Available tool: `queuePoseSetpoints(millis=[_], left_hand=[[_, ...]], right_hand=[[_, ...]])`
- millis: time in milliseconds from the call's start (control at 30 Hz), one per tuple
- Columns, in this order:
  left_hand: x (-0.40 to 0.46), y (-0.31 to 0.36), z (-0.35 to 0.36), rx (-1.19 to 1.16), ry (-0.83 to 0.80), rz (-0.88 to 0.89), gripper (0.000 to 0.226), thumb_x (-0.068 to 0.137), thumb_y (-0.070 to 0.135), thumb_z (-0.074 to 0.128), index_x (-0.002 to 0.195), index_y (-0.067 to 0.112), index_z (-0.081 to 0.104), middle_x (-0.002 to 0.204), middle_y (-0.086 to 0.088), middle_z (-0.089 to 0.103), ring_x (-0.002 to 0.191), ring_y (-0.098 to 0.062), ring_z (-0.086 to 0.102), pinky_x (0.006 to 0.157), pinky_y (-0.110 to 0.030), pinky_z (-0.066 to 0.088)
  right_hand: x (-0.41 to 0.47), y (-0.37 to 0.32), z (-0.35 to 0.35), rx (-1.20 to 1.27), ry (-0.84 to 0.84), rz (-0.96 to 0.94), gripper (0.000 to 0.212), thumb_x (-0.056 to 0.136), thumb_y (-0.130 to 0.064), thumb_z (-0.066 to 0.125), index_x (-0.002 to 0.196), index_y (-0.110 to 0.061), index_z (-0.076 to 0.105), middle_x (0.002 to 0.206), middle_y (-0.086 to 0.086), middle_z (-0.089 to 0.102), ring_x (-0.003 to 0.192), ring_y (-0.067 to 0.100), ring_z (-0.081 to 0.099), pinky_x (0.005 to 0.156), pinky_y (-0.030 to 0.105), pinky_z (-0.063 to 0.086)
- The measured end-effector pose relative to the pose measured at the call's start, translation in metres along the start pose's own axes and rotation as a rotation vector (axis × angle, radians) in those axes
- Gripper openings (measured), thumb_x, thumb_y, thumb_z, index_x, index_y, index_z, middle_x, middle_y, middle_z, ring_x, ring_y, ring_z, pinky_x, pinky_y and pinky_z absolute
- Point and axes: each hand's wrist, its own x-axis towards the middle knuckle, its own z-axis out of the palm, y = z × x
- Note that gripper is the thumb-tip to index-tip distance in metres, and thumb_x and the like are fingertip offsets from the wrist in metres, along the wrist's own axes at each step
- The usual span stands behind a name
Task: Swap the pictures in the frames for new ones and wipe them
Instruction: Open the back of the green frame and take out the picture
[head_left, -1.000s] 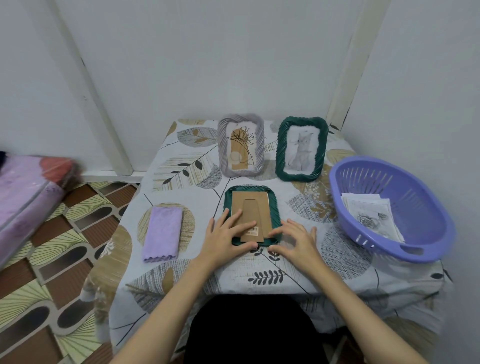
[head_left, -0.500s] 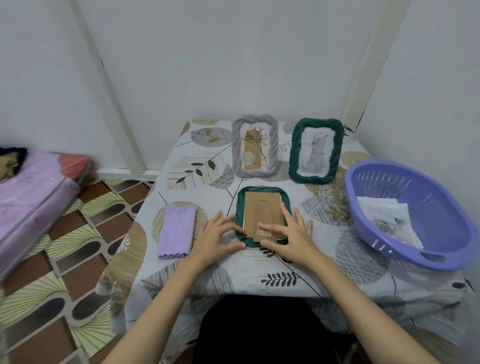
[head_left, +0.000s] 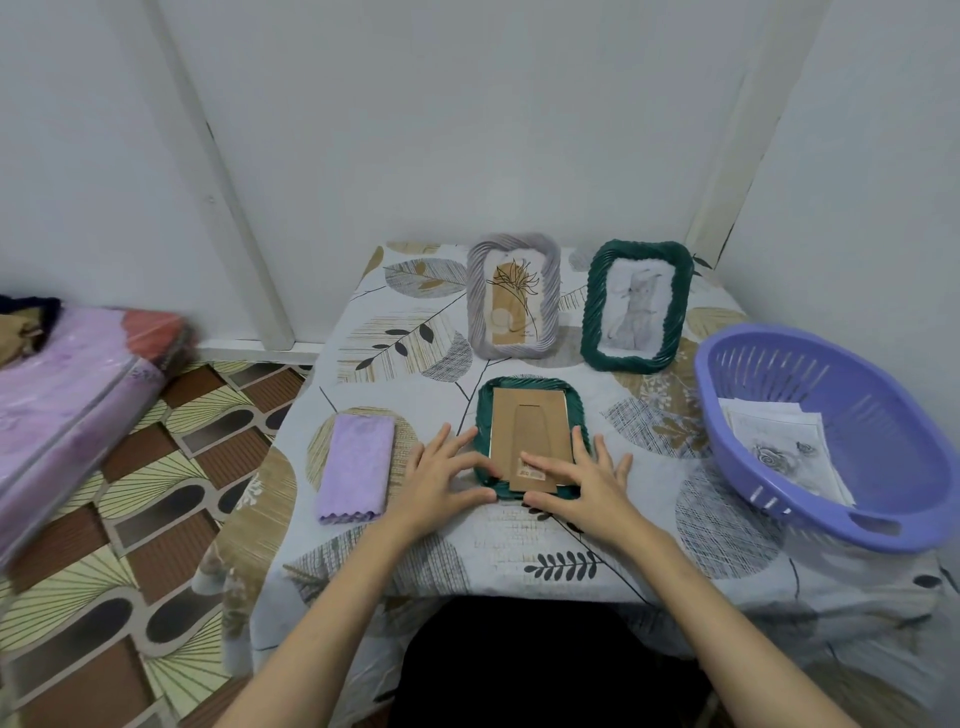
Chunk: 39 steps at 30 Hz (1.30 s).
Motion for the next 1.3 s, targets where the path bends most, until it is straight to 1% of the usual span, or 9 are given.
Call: queuePoseSetpoints(millis=[200,467,633,700,767,933,1067,1167,1300], left_hand=[[0.0,0.001,0.002,-0.011,-0.006,-0.01,0.018,0.082,0.042,0.064,0.099,0.041,0.06,0.154,0.011,0.02,0.145,-0.015,0.002,0.114,-0.043,-0.004],[-0.011,0.005,-0.004,-0.034,0.002,0.004,0.016,0.079,0.038,0.068,0.094,0.041,0.062,0.152,0.006,0.026,0.143,-0.019,0.008,0.116,-0.044,0.008],[-0.025,0.0,-0.016,-0.052,-0.041,-0.016,0.037,0.066,0.052,0.073,0.098,0.051,0.054,0.145,0.008,0.035,0.141,-0.019,0.012,0.114,-0.04,0.011],[-0.024,0.001,-0.023,-0.152,-0.004,-0.063,0.056,0.059,0.06,0.072,0.109,0.053,0.047,0.14,0.015,0.04,0.141,-0.016,0.014,0.114,-0.041,0.014],[-0.017,0.005,-0.024,-0.208,0.077,-0.09,0.06,0.07,0.05,0.071,0.124,0.04,0.046,0.141,0.012,0.04,0.141,-0.013,0.015,0.114,-0.039,0.016],[0.0,0.019,-0.008,-0.168,0.004,-0.113,0.065,0.082,0.044,0.064,0.137,0.023,0.039,0.148,0.001,0.034,0.143,-0.015,0.012,0.115,-0.037,0.016],[0.004,0.021,-0.002,-0.249,0.0,-0.159,0.072,0.079,0.039,0.069,0.139,0.02,0.035,0.149,-0.003,0.031,0.143,-0.018,0.009,0.115,-0.038,0.016],[0.005,0.018,0.002,-0.31,0.025,-0.165,0.073,0.072,0.039,0.076,0.134,0.022,0.042,0.141,-0.008,0.04,0.138,-0.024,0.024,0.113,-0.044,0.025],[0.003,0.015,0.006,-0.32,0.069,-0.157,0.08,0.063,0.052,0.075,0.132,0.027,0.043,0.137,-0.005,0.044,0.135,-0.022,0.031,0.109,-0.046,0.031]], right_hand=[[-0.001,-0.001,0.0,-0.001,0.021,0.031,0.052,0.074,-0.062,0.062,0.12,-0.064,0.04,0.155,0.008,-0.02,0.14,0.035,-0.022,0.106,0.053,-0.023],[-0.006,-0.008,0.0,0.079,0.019,-0.028,0.049,0.073,-0.052,0.069,0.119,-0.056,0.049,0.157,0.007,-0.011,0.144,0.026,-0.01,0.111,0.045,-0.017],[-0.014,-0.013,0.005,0.021,-0.012,-0.074,0.056,0.073,-0.056,0.068,0.122,-0.06,0.041,0.157,0.0,-0.014,0.144,0.029,-0.003,0.113,0.051,-0.012],[-0.017,-0.015,-0.001,0.035,-0.004,-0.041,0.072,0.072,-0.058,0.067,0.133,-0.057,0.03,0.158,0.0,-0.007,0.144,0.029,-0.002,0.112,0.055,-0.011],[-0.017,-0.015,-0.007,0.115,0.077,-0.003,0.082,0.072,-0.06,0.066,0.14,-0.05,0.022,0.157,-0.002,0.009,0.145,0.025,0.001,0.111,0.054,-0.011],[-0.011,-0.014,-0.008,0.249,0.23,0.06,0.066,0.083,-0.05,0.059,0.14,-0.031,0.032,0.136,-0.001,0.051,0.136,0.014,0.034,0.112,0.05,-0.012],[-0.008,-0.014,-0.004,0.393,0.24,0.066,0.055,0.087,-0.028,0.061,0.136,-0.027,0.037,0.126,0.0,0.059,0.126,0.014,0.046,0.113,0.047,-0.009],[-0.004,-0.011,0.001,0.5,0.265,0.069,0.045,0.086,-0.014,0.058,0.118,-0.043,0.043,0.105,-0.012,0.062,0.125,0.019,0.045,0.115,0.041,0.004],[-0.003,-0.014,0.0,0.48,0.305,0.066,0.041,0.086,-0.008,0.056,0.121,-0.029,0.048,0.105,-0.009,0.063,0.118,0.012,0.051,0.112,0.038,-0.009]])
